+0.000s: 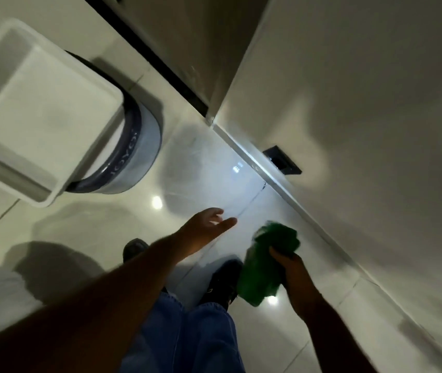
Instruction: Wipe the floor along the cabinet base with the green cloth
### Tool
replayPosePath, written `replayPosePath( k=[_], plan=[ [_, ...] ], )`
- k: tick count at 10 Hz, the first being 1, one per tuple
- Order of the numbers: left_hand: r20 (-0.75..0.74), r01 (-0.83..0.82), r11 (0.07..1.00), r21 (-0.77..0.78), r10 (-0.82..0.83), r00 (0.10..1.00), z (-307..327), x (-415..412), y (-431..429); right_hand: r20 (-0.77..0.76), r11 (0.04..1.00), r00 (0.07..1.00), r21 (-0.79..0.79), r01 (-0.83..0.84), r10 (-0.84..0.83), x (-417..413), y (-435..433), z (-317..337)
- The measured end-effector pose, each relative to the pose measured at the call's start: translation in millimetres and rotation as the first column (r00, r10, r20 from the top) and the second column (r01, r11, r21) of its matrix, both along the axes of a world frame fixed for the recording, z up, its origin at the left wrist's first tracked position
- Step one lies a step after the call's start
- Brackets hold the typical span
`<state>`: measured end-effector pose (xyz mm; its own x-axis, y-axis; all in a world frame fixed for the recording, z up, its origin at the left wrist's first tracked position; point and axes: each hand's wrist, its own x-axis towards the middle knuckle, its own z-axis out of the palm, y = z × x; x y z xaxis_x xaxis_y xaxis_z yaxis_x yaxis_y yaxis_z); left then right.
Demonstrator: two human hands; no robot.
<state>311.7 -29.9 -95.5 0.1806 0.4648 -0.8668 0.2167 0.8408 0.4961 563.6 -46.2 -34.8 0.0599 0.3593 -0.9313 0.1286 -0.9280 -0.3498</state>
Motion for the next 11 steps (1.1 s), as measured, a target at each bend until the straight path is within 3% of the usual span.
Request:
replayPosePath(
  k=[1, 2, 3, 4, 5, 6, 7, 8, 9, 10, 11],
  plan=[
    [0.035, -0.119, 0.992, -0.039, 0.121, 0.992, 32, -28, 17, -0.182, 0.997, 0.98, 0.011, -0.082, 0.083, -79, 31, 23],
    [0.172, -0.429, 0.893, -0.138, 0.449, 0.877, 65, -73, 17, -0.266, 0.981, 0.945, 0.061, -0.183, 0.193, -158, 59, 41],
    [0.268, -0.688, 0.711, -0.145, 0.698, 0.664, 102, -131, 9, -0.302, 0.951, 0.902, 0.14, -0.277, 0.307, -233, 83, 58],
    [0.247, -0.813, 0.578, -0.064, 0.799, 0.548, 129, -182, 1, -0.326, 0.908, 0.848, 0.186, -0.375, 0.417, -300, 106, 73],
    [0.209, -0.918, 0.393, 0.052, 0.895, 0.394, 143, -235, -4, -0.277, 0.729, 0.677, 0.181, -0.66, 0.682, -360, 129, 95],
    [0.243, -0.97, 0.224, 0.097, 0.939, 0.241, 138, -283, -2, -0.193, 0.543, 0.509, 0.241, -0.804, 0.839, -411, 147, 98],
    [0.254, -0.99, 0.104, 0.096, 0.959, 0.125, 120, -318, 13, -0.039, 0.474, 0.502, 0.4, -0.784, 0.864, -466, 168, 73],
    [0.196, -0.998, 0.065, 0.008, 0.978, 0.065, 97, -339, 31, 0.147, 0.356, 0.469, 0.469, -0.808, 0.871, -511, 186, 40],
    [-0.058, -0.988, 0.155, -0.027, 0.986, 0.156, 64, -342, 31, 0.356, 0.125, 0.256, 0.352, -0.928, 0.899, -524, 188, 4],
    [-0.345, -0.91, 0.4, 0.111, 0.874, 0.342, 50, -331, 22, 0.521, -0.071, 0.049, 0.207, -0.976, 0.852, -521, 182, -8],
    [-0.621, -0.58, 0.741, 0.337, 0.639, 0.455, 59, -308, 10, 0.664, -0.162, 0.07, 0.281, -0.946, 0.744, -513, 169, -6]
  ],
)
